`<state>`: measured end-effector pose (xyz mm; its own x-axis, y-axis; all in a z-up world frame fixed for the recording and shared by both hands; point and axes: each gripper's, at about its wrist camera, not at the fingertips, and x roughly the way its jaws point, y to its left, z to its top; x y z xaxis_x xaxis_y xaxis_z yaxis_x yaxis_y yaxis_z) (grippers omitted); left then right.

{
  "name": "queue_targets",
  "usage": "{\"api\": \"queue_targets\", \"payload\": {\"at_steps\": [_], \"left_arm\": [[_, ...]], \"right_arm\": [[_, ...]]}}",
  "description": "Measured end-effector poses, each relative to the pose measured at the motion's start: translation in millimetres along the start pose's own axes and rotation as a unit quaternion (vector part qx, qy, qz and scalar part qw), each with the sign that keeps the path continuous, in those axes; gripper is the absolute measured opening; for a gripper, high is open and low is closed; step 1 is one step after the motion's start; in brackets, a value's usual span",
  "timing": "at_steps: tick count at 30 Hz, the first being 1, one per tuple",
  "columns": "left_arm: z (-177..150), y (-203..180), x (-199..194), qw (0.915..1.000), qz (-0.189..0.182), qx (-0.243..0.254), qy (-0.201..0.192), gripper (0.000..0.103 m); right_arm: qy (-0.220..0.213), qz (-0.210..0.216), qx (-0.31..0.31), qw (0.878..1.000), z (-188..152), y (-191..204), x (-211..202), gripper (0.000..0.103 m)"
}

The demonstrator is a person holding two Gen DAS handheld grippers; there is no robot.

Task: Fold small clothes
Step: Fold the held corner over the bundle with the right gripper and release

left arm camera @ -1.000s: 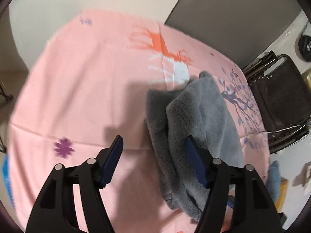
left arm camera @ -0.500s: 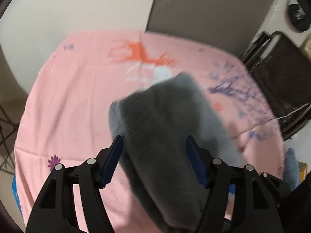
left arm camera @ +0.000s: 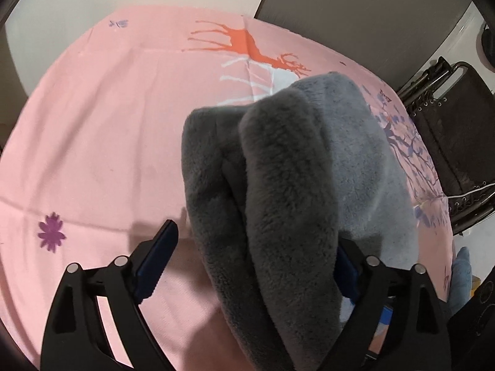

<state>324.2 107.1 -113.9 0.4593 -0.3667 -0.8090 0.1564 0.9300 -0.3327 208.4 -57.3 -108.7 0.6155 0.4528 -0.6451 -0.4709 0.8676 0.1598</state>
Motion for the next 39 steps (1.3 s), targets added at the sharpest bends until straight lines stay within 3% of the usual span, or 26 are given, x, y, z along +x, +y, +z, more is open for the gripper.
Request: {"api": "queue_targets", "payload": {"at_steps": [2,4,7,11,14,16,19,21,26,28,31,35,39], "left_arm": [[6,-3,-19,0.9998,-0.003,0.006,-0.019,0.078],[12,-6,-40,0.9984,0.015,0.013,-0.052,0.078],[23,-4,-53,0.9969,0.031,0.012,-0.071,0.077],[31,8,-41,0.9973,0.044,-0.004,-0.059,0.077],[28,19,-22,0.9978,0.051,-0.016,-0.038,0.078],[23,28,-10,0.9979,0.051,-0.029,-0.027,0.079],[16,41,8,0.9976,0.042,-0.053,-0.013,0.085],[16,45,9,0.9975,0.031,-0.063,-0.012,0.085],[16,40,5,0.9971,0.05,-0.056,-0.015,0.085],[18,36,-8,0.9968,0.055,-0.054,-0.021,0.078],[15,22,-43,0.9963,0.068,-0.028,-0.045,0.076],[-6,6,-78,0.9969,0.05,-0.011,-0.06,0.076],[-37,-4,-75,0.9976,0.055,0.002,-0.044,0.076]], "right_arm": [[-0.001,0.007,-0.001,1.0,3,3,-10,0.033],[-0.012,0.015,0.0,1.0,10,0,-21,0.033],[-0.048,0.007,0.003,0.999,38,-12,-42,0.036],[-0.04,-0.026,0.009,0.999,85,-40,-24,0.036],[0.011,-0.038,0.033,0.999,111,-72,17,0.035],[0.067,-0.036,0.037,0.996,111,-84,48,0.031],[0.103,-0.037,0.037,0.993,94,-86,68,0.027],[0.095,-0.031,0.043,0.994,90,-89,66,0.027],[0.087,-0.036,0.045,0.995,96,-86,62,0.027],[0.07,-0.043,0.033,0.996,99,-81,48,0.027],[0.043,-0.044,0.013,0.998,101,-69,18,0.029],[0.008,-0.031,0.0,1.0,93,-53,-23,0.029],[0.008,-0.017,-0.013,1.0,67,-39,-39,0.029]]}}
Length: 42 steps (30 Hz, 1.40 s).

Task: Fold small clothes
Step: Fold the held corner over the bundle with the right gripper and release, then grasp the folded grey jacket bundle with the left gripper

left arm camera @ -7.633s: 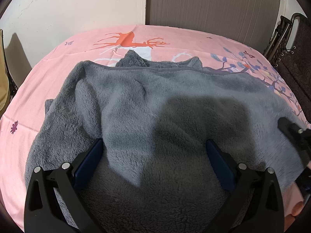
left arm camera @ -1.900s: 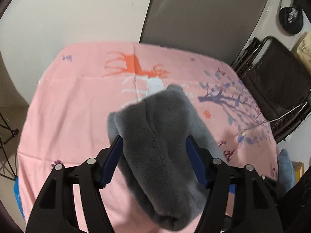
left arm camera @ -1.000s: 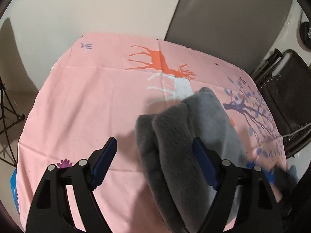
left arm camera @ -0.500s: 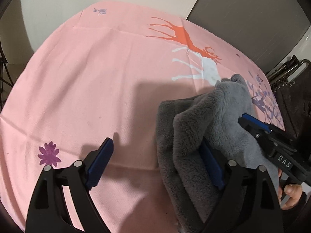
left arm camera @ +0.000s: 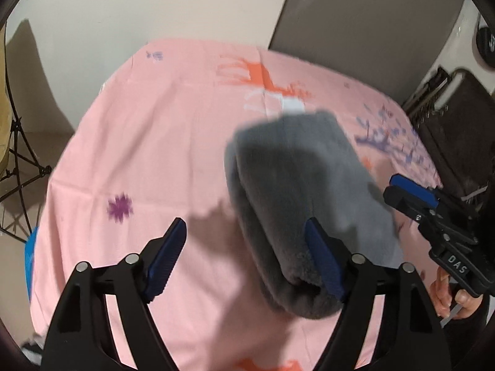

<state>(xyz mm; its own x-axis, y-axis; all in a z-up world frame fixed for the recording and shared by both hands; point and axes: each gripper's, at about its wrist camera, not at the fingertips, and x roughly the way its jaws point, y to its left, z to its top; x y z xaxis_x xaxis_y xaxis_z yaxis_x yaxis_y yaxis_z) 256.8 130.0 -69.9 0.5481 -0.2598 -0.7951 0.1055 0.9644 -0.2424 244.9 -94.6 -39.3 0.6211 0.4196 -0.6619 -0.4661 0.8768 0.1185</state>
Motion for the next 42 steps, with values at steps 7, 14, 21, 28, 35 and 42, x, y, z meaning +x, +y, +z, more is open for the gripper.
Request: {"api": "queue_targets", "payload": {"at_steps": [7,14,21,28,35,42], "left_arm": [[-27,23,46,0.9954,-0.019,-0.076,0.055,0.093],[-32,5,40,0.9984,0.032,-0.041,0.022,0.094],[-35,13,18,0.9962,0.003,-0.086,-0.004,0.089],[0,-9,-25,0.9947,0.015,-0.056,-0.085,0.088],[9,-25,44,0.9983,0.054,-0.013,-0.016,0.089],[-4,-29,56,0.9978,0.06,0.002,-0.026,0.092]], "right_arm": [[0.016,0.0,0.022,1.0,-46,-10,20,0.03],[0.001,0.003,0.04,0.999,-50,-12,20,0.03],[-0.005,0.01,0.056,0.998,-52,-16,18,0.03],[-0.029,0.016,0.061,0.998,-31,-19,-4,0.035],[-0.007,0.0,0.065,0.998,-19,-21,18,0.039],[-0.011,-0.007,0.053,0.999,-36,-22,33,0.042]]}}
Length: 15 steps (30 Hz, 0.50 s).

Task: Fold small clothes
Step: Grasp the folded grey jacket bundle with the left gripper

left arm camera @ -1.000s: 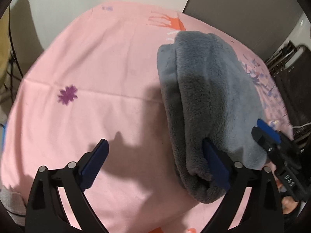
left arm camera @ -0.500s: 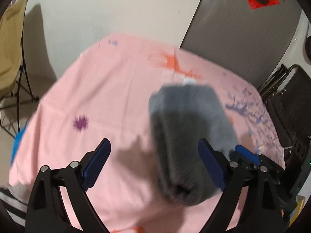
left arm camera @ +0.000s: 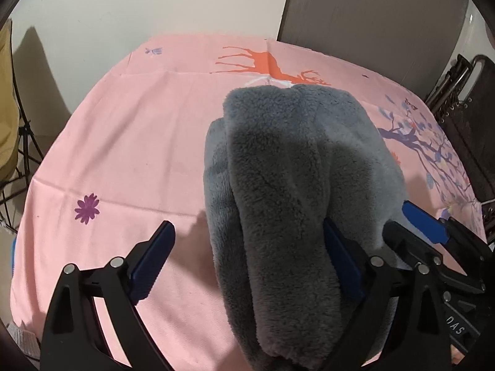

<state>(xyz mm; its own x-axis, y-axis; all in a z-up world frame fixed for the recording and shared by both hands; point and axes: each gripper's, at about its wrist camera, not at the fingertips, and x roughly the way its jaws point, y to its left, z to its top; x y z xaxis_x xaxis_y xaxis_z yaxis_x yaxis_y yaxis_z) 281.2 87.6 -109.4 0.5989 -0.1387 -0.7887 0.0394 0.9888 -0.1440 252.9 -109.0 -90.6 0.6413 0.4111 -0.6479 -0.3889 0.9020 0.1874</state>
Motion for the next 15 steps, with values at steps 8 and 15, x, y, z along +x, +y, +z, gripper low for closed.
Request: {"api": "queue_targets", "payload": {"at_steps": [8,15], "left_arm": [[-5,-4,-2,0.9997,0.015,-0.005,-0.019,0.093],[-6,9,-1,0.9988,-0.012,-0.047,-0.002,0.098]], "right_arm": [[-0.013,0.001,0.016,1.0,-5,-2,-1,0.042],[-0.01,0.012,0.036,0.999,-5,-5,-8,0.044]]}}
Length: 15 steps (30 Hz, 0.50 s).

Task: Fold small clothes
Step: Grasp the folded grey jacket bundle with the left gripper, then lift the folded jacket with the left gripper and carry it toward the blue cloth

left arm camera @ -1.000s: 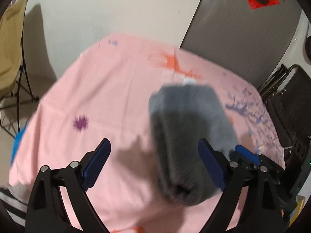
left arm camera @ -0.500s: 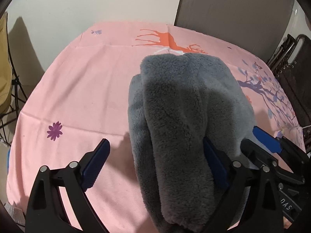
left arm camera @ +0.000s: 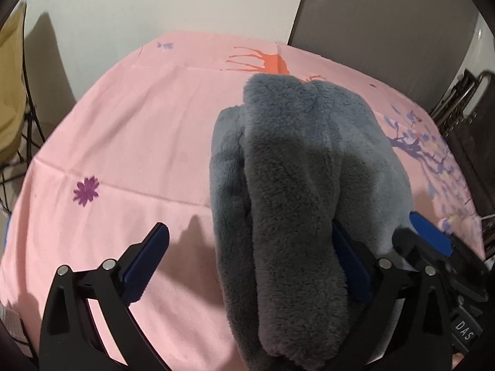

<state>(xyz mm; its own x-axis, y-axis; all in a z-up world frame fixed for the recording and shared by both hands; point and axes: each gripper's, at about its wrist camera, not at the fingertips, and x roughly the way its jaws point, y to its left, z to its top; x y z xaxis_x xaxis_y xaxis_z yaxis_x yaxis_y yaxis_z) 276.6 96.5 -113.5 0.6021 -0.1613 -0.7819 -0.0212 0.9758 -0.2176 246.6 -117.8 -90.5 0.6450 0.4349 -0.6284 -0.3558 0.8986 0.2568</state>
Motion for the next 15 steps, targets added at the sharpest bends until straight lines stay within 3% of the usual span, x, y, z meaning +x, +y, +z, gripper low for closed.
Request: {"api": "queue_targets", "payload": {"at_steps": [1,3,4,5,7,11,15], "left_arm": [[0,3,-5,0.9999,-0.011,-0.009,0.004,0.097],[2,15,-22,0.998,-0.052,-0.036,0.001,0.097],[3,21,-28,0.9965,-0.07,-0.047,-0.003,0.097],[5,30,-33,0.9933,-0.097,-0.063,-0.004,0.097],[9,38,-29,0.9872,-0.135,-0.084,0.007,0.097],[9,46,6,0.9658,-0.221,-0.125,0.051,0.097],[2,37,38,0.9526,-0.258,-0.14,0.08,0.097]], "right_arm": [[0.0,0.001,0.004,1.0,0,-1,-7,0.045],[-0.007,0.004,0.012,1.0,-2,-4,-21,0.058],[-0.015,0.003,0.02,1.0,-3,-7,-30,0.08],[-0.024,-0.002,0.03,0.999,-3,-13,-37,0.093],[-0.032,0.002,0.051,0.998,0,-25,-41,0.094],[0.0,0.05,0.131,0.99,8,-62,-18,0.094],[0.038,0.095,0.173,0.98,10,-75,17,0.094]]}}
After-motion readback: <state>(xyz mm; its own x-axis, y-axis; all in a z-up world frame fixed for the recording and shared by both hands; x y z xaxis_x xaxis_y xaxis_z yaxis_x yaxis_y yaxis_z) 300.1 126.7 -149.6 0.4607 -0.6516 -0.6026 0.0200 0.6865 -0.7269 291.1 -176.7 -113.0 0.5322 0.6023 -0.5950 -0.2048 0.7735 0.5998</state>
